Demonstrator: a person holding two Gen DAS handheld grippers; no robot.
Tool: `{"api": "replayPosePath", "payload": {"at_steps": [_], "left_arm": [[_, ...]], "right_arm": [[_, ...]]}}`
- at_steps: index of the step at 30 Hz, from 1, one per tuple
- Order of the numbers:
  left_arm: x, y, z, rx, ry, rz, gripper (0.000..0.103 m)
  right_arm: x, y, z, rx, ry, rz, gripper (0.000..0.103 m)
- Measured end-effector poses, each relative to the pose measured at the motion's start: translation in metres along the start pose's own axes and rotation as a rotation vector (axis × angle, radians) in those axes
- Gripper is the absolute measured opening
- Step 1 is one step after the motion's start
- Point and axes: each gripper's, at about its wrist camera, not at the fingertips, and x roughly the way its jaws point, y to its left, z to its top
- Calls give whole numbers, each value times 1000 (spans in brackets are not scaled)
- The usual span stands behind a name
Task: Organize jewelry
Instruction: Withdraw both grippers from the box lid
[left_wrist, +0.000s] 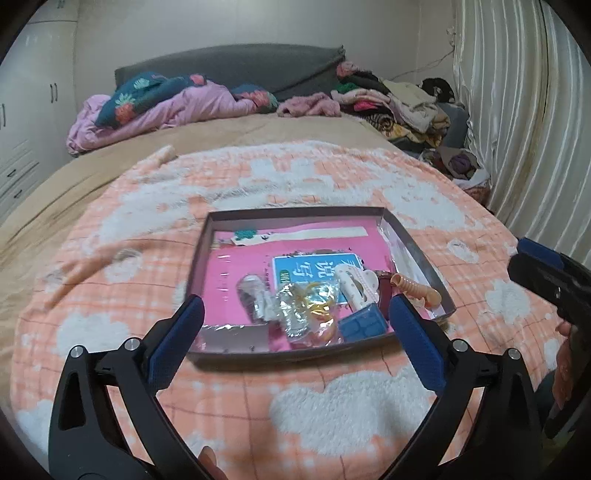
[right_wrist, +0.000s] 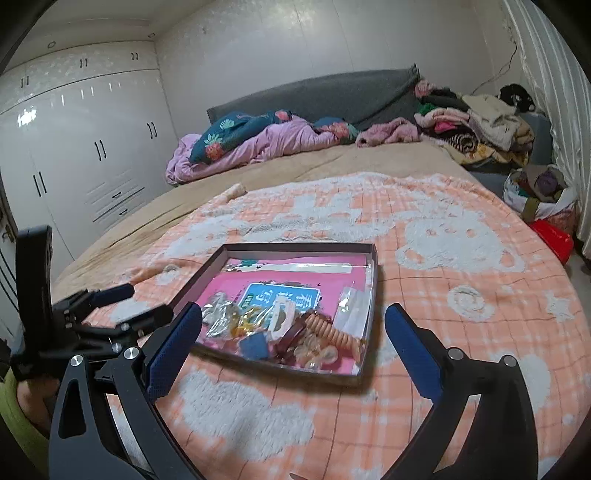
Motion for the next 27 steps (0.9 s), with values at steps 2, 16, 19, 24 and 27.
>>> {"api": "replayPosePath", "payload": {"at_steps": [2, 16, 19, 24, 27], "left_arm": [[-10, 4, -2, -12, -8, -5, 93], [-39, 29, -48, -61, 24, 30, 94], [-40, 32, -55, -75, 32, 37, 94], [-40, 33, -64, -77, 45, 31, 94], [-39, 32, -66, -77, 53, 25, 94]], "right_arm": [[-10, 6, -6, -5, -10, -6, 99], [-23, 26, -48, 2, 59, -32, 99], [-21, 28, -54, 6, 74, -44, 99], [-23, 31, -60, 4, 85, -41, 99], [-25, 33, -63, 0, 89, -38, 99]]}}
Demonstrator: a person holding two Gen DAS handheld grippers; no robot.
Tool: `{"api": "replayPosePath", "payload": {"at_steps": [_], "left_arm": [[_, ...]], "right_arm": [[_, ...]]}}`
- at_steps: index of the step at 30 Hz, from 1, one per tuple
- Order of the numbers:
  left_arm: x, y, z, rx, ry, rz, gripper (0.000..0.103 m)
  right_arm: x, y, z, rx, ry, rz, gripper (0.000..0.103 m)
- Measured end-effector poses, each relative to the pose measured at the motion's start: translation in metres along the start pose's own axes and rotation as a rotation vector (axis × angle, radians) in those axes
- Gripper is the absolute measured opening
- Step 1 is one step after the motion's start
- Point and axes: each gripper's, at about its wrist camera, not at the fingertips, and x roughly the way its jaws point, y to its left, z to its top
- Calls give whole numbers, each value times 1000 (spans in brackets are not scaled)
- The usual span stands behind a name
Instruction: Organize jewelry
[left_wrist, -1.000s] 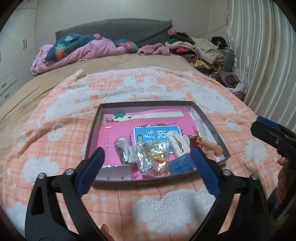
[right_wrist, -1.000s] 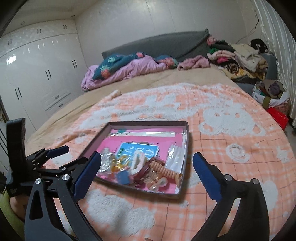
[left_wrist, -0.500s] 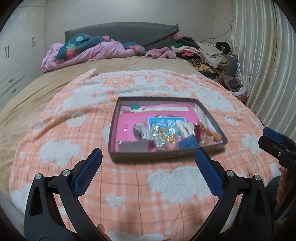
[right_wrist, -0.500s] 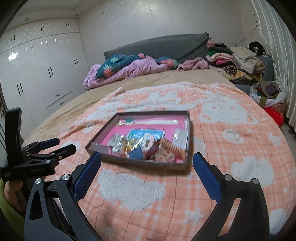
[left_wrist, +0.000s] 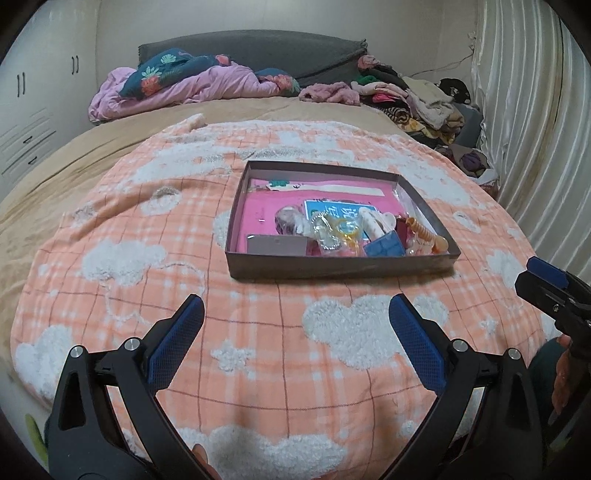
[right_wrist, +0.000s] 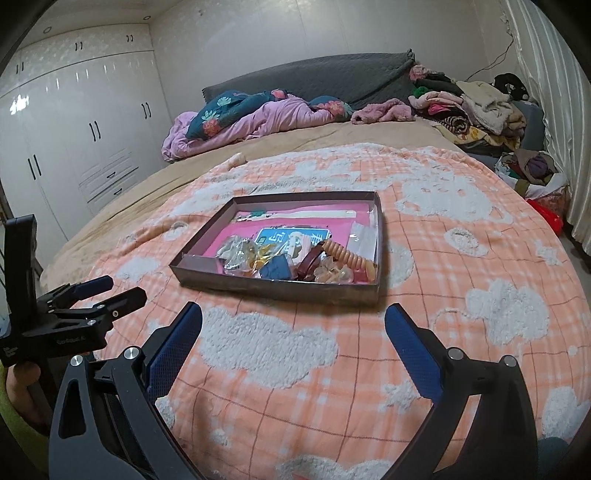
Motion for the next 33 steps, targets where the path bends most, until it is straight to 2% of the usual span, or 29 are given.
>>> {"api": "replayPosePath", "payload": {"at_steps": [14, 33], "left_arm": [[-5, -3, 0, 10, -11, -5, 94], [-11, -2, 1, 22, -19, 15, 94]], "right_arm": [[0, 5, -3, -19, 28, 9, 99], [-2, 3, -2, -16, 20, 5, 99]]}}
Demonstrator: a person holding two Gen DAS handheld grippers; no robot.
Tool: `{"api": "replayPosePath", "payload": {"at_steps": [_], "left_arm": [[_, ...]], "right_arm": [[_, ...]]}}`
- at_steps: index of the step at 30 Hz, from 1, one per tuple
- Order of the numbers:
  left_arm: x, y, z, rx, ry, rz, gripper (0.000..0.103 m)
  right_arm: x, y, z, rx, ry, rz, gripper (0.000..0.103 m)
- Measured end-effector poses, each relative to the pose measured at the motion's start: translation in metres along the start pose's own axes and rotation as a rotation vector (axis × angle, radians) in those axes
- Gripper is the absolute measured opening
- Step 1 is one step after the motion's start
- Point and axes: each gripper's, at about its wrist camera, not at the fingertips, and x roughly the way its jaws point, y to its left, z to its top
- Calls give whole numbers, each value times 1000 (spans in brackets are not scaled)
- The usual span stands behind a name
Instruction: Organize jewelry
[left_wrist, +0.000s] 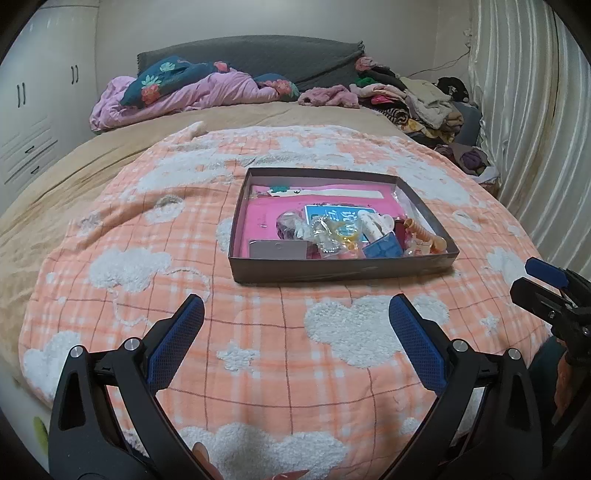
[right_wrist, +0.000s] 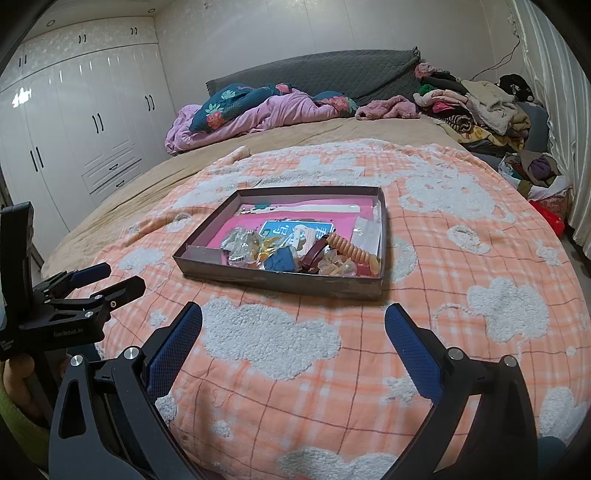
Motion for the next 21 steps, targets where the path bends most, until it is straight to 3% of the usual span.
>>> {"api": "replayPosePath", "payload": {"at_steps": [21], "left_arm": [[-1, -3, 0, 3, -5, 5, 94]], "right_arm": [[-2, -7, 1, 10, -5, -7, 99]]}}
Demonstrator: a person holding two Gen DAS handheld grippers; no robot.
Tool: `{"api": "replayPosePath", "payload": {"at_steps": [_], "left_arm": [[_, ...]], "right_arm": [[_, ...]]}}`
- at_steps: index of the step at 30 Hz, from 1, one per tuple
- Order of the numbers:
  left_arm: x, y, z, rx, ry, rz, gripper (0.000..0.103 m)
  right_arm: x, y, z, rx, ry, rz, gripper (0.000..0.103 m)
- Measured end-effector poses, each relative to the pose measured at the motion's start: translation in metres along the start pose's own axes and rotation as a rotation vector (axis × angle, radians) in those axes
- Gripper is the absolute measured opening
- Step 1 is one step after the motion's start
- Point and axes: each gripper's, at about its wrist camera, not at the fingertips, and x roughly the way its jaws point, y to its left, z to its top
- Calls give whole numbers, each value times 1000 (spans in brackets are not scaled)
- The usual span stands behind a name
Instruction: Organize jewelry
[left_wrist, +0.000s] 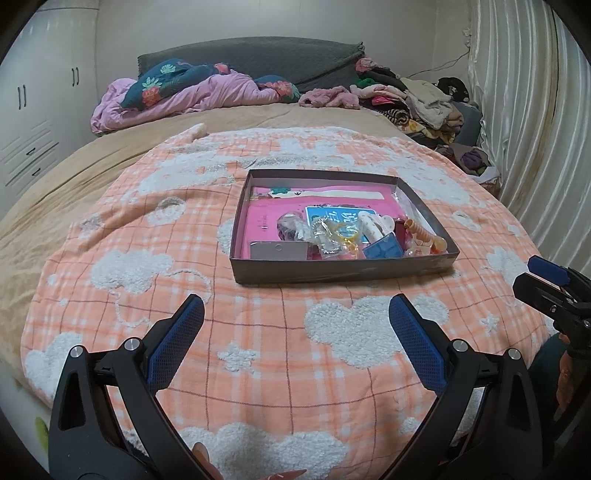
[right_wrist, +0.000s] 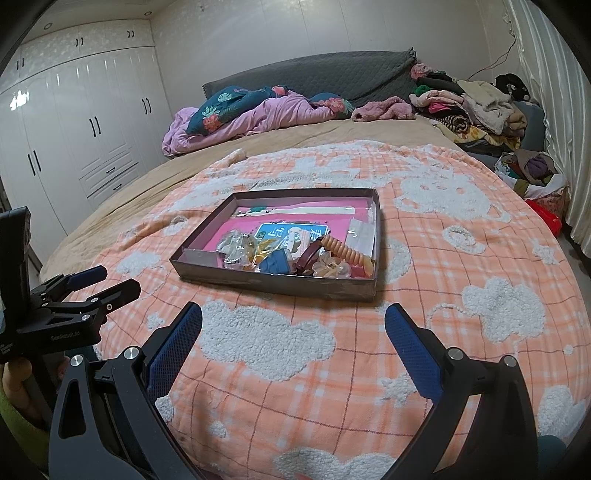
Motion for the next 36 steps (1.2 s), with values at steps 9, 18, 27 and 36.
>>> {"api": "replayPosePath", "payload": {"at_steps": [9, 18, 27, 36], "left_arm": [[0, 1, 0, 1, 2, 6, 94], [-1, 2, 1, -1, -1, 11, 94], [6, 2, -2, -1, 10, -9, 94], [25, 39, 0, -134, 19, 49, 94]], "right_arm": [[0, -1, 0, -1, 1, 0, 99], [0, -1, 0, -1, 0, -1, 99], [0, -4, 1, 8, -5, -17, 99], [20, -49, 5, 83, -7, -138, 99]]}}
